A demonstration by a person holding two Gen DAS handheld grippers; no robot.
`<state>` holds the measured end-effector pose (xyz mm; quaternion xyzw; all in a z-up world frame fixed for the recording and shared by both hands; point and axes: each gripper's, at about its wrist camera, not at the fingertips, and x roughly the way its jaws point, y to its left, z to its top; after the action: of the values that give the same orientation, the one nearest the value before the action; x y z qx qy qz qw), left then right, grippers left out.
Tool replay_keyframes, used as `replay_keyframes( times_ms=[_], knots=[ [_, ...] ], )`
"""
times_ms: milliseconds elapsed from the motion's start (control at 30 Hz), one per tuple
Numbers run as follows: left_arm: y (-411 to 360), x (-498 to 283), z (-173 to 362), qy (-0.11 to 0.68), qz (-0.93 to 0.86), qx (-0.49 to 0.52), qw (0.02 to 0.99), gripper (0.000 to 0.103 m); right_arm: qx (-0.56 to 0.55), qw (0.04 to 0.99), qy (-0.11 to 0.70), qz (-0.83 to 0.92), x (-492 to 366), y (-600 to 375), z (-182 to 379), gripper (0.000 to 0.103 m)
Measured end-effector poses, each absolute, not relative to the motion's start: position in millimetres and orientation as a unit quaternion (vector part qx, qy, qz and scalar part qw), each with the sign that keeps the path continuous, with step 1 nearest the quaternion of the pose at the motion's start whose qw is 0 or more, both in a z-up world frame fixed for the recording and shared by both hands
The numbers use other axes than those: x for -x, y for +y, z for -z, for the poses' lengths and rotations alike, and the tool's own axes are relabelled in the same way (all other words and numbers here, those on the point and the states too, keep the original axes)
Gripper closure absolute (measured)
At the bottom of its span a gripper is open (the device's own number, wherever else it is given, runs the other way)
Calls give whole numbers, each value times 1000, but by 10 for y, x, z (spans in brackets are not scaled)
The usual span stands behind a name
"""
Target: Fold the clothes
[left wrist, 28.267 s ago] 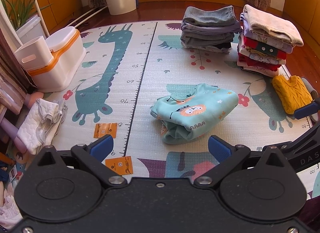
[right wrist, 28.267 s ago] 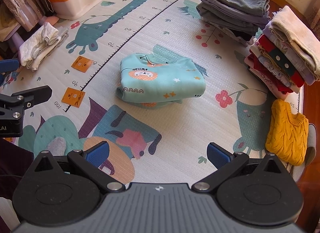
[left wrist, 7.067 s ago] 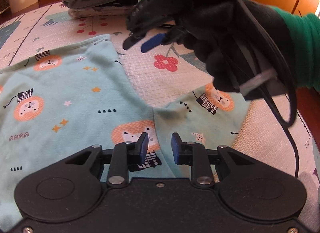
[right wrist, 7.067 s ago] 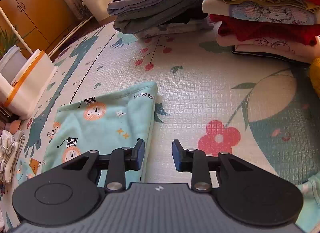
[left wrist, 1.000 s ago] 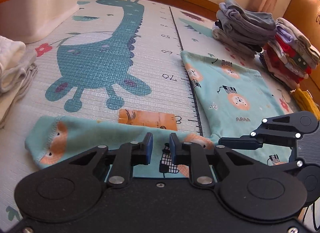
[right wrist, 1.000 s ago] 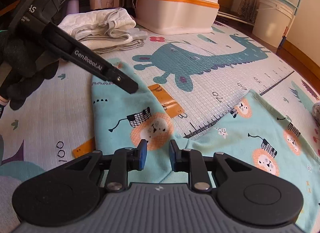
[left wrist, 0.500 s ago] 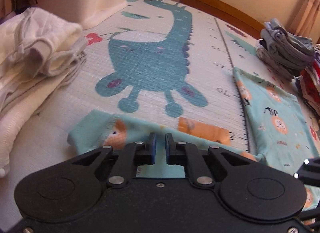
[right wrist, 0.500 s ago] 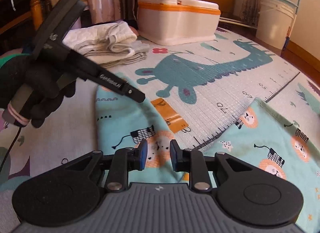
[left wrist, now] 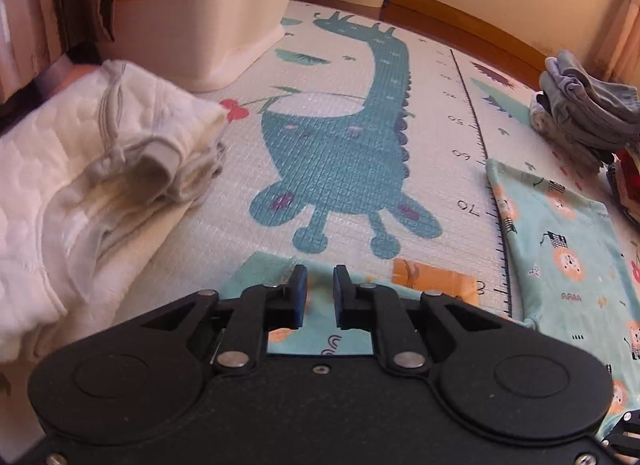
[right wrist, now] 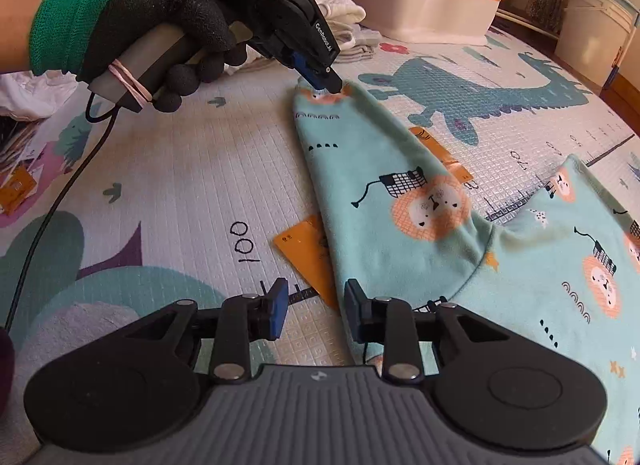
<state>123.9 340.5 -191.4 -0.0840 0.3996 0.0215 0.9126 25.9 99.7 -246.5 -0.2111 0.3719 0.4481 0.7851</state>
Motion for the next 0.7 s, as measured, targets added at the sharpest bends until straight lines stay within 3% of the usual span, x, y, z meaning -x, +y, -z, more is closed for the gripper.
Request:
replay_keyframes(
  times_ms=[67, 133, 200, 400, 533, 700],
  knots=[
    [3274, -1303, 1568, 385, 0, 59, 921, 86, 182, 796, 380, -434, -235, 797, 2328, 73],
    [3119, -1378, 1140, 366, 30, 51, 929, 67, 141, 807, 398, -413, -237, 533, 2199, 72],
    [2889, -1436, 666, 343, 75, 25, 936, 58, 95, 819, 423, -375, -241, 140, 2120, 72],
    [1929, -1507, -598, 315, 156, -151, 924, 56, 25, 841, 482, -243, -495, -1215, 1922, 72],
    [1205, -1430, -1098, 316, 180, -266, 893, 56, -90, 870, 457, -162, -788, -2315, 1222, 72],
    [263, -1350, -1014, 360, 217, -211, 882, 56, -175, 903, 367, -136, -898, -3191, 131, 70]
  ],
)
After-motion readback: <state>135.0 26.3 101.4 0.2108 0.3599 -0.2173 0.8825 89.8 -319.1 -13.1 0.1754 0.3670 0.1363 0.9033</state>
